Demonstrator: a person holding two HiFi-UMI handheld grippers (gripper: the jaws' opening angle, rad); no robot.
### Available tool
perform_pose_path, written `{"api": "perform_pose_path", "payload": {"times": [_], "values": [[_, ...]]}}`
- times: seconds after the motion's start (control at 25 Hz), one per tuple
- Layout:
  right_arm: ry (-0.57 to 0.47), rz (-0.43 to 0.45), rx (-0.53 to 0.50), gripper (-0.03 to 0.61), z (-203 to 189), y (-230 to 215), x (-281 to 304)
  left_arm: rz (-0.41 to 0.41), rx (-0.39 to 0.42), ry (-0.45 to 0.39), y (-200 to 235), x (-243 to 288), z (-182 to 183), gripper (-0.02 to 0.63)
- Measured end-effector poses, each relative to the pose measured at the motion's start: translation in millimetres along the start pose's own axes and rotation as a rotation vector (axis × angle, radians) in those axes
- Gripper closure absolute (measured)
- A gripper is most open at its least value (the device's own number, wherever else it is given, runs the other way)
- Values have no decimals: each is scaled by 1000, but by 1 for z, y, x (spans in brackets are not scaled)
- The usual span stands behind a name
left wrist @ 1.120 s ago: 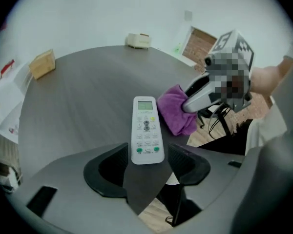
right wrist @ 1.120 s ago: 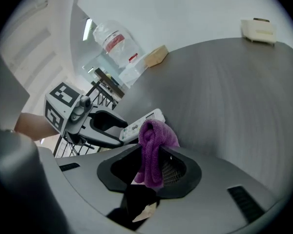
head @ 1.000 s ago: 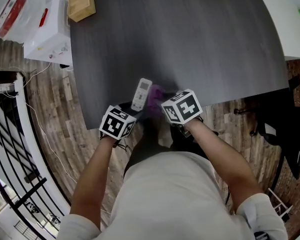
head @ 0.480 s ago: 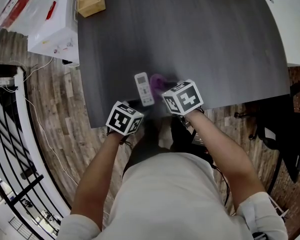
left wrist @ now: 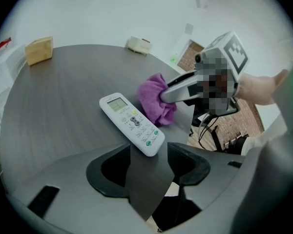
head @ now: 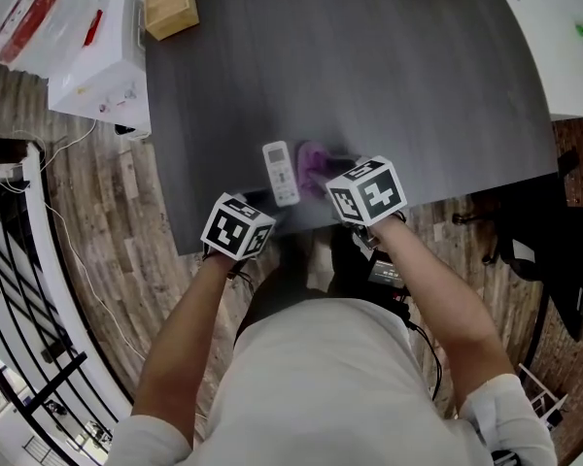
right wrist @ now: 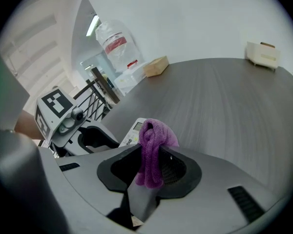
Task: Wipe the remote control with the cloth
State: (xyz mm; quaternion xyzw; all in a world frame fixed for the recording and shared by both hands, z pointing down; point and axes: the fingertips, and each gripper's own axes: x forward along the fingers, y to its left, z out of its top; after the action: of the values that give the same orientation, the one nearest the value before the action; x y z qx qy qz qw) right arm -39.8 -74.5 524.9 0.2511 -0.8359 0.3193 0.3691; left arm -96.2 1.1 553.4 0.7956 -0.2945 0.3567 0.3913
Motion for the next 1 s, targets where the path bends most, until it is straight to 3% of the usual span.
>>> {"api": "perform_pose_path", "payload": {"times": [0.2,0.52,0.6,0.72,0.84,1.0], "values": [[-88,-99,-26,471,12,-34,-36,-21,-56,-89,2,-25,-6,382],[-164,-231,-117,471,8,-59,-80,-121,-227,-406,0,-90,13,391],[-177,-263,-127,471,5,-58,-93,-162,-277,-509,-3,-110,19,448],[-206,-315,-149,471,0,-55,-120,-250,-307,-652,-18,-141,25,586],[-249,-354,-173,471,-6,-48,-154,-345,-314,-746,-42,-165,27,609],[-325,-344,-143,471,-23,-29,-199,-379,-320,-835,-78,-189,22,609]]}}
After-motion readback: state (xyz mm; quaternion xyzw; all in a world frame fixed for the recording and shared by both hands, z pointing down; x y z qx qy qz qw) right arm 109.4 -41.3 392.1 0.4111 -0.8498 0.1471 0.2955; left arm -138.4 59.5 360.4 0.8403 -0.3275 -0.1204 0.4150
